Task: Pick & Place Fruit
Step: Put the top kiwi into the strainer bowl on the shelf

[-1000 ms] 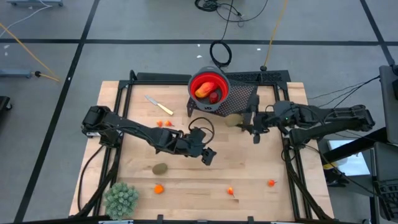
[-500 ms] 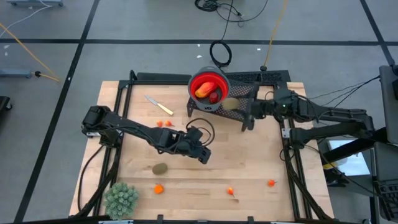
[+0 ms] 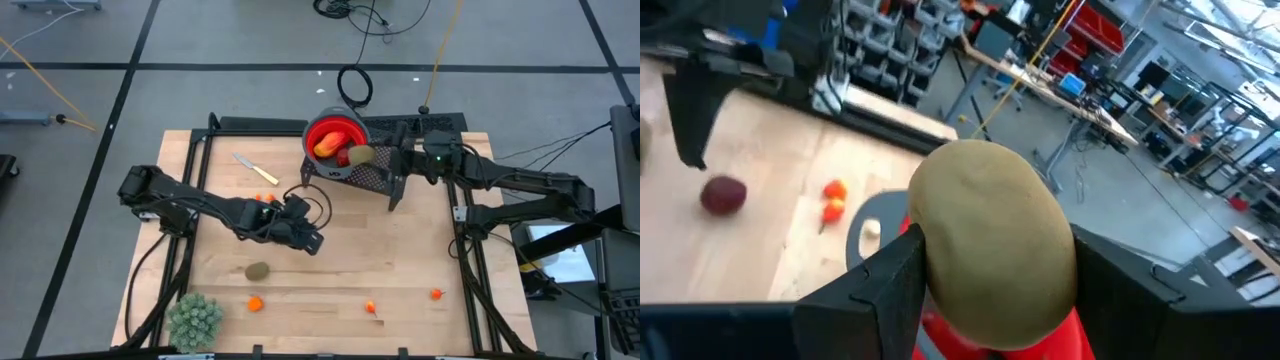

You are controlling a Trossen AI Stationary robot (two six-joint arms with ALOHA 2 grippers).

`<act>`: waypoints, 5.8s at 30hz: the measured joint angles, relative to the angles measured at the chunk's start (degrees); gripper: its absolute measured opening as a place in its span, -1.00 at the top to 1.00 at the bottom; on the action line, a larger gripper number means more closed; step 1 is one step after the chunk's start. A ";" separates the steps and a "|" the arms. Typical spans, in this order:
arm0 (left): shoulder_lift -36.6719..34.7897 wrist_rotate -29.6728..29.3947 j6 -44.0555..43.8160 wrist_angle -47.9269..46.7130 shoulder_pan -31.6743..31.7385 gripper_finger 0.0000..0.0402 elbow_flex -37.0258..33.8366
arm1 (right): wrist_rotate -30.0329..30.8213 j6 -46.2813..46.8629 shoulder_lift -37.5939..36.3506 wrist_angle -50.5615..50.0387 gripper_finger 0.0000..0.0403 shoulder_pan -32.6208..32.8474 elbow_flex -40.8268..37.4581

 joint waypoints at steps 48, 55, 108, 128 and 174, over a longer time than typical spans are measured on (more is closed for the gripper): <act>-48.29 -4.04 16.85 26.82 0.47 0.99 -43.26 | -13.00 29.37 17.65 17.03 -0.02 -12.82 5.25; -52.76 -3.96 20.84 27.32 0.44 0.99 -44.86 | -12.86 26.47 20.58 11.04 -0.02 -12.82 9.15; -77.61 -2.07 37.44 39.56 0.44 0.96 -61.23 | -14.35 22.31 24.65 -4.05 -0.09 -12.69 12.63; -77.61 -2.09 39.39 39.10 0.44 0.97 -61.25 | -14.35 22.20 24.65 -4.03 -0.17 -12.69 12.63; -77.47 -2.07 49.66 38.60 0.44 0.90 -61.27 | -14.61 21.11 24.60 -4.03 -0.24 -12.69 12.63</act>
